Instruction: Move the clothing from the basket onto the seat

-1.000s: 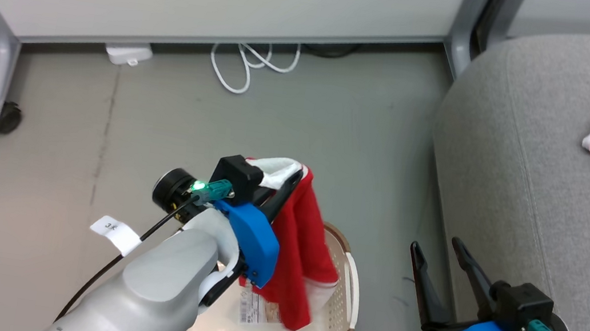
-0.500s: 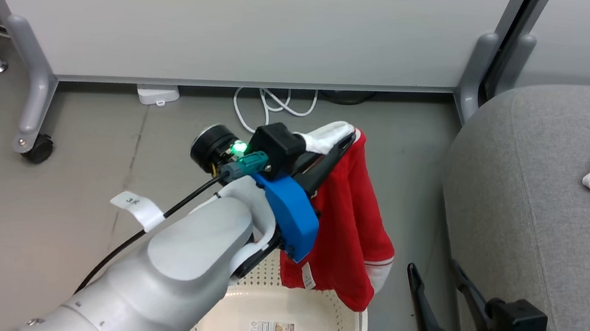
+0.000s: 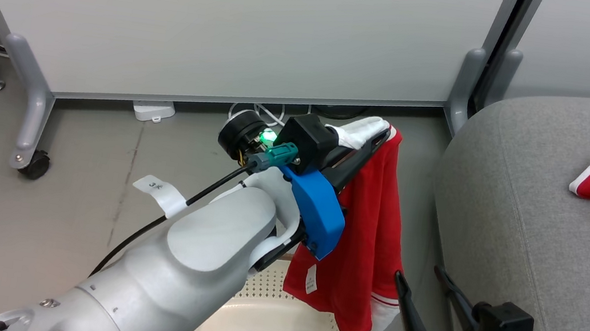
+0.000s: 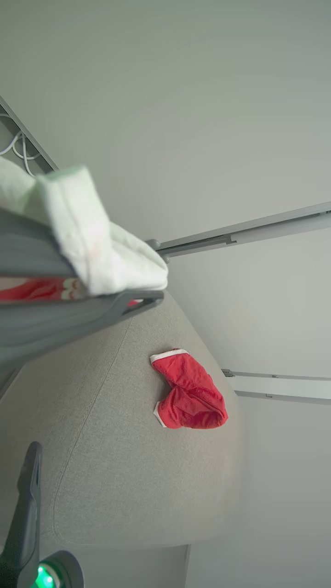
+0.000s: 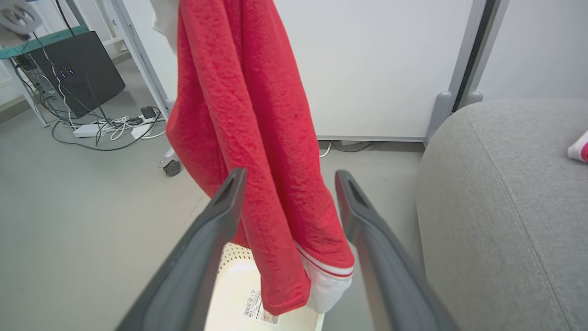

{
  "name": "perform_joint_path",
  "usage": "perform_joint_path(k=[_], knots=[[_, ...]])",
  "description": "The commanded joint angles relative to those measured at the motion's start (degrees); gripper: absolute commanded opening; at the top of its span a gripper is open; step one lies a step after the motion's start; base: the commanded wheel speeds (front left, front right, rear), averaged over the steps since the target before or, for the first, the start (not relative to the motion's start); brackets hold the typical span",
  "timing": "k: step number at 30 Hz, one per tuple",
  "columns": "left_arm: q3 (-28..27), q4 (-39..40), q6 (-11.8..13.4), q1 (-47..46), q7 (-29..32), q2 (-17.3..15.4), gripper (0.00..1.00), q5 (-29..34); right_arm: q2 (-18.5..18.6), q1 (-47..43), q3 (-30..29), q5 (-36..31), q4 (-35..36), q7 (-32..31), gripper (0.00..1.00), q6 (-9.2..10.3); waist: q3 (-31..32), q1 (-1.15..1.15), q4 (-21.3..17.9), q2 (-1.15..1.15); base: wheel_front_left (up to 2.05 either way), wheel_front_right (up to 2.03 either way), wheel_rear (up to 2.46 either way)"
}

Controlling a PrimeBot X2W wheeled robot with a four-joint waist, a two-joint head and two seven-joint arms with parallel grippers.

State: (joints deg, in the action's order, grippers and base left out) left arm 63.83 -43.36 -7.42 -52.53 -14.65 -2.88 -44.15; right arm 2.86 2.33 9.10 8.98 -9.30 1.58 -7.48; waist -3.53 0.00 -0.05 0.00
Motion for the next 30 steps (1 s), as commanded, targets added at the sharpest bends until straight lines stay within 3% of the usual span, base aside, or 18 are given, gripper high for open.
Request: perform_joint_path(k=[1,19,30], knots=[[0.08,0.07,-0.07,-0.82,0.06,-0.06,0.0,-0.23,0.05,-0.43,0.07,-0.2,-0.04,-0.02,1.0,-0.03,0.06,0.0,-0.08,0.0,0.0,0.0,0.0],[3.99,0.58,1.03,-2.25,-0.46,-0.03,0.0,-4.25,0.05,4.12,4.0,-2.86,-1.46,-1.81,1.0,-0.03,-0.29,0.0,-1.23,0.0,0.0,0.0,0.0],[4.97,1.23,1.42,-3.0,-0.62,-0.02,0.0,-5.45,0.05,14.33,6.87,-2.7,-11.54,-3.28,1.0,-0.03,-0.98,0.0,-0.79,0.0,0.0,0.0,0.0]])
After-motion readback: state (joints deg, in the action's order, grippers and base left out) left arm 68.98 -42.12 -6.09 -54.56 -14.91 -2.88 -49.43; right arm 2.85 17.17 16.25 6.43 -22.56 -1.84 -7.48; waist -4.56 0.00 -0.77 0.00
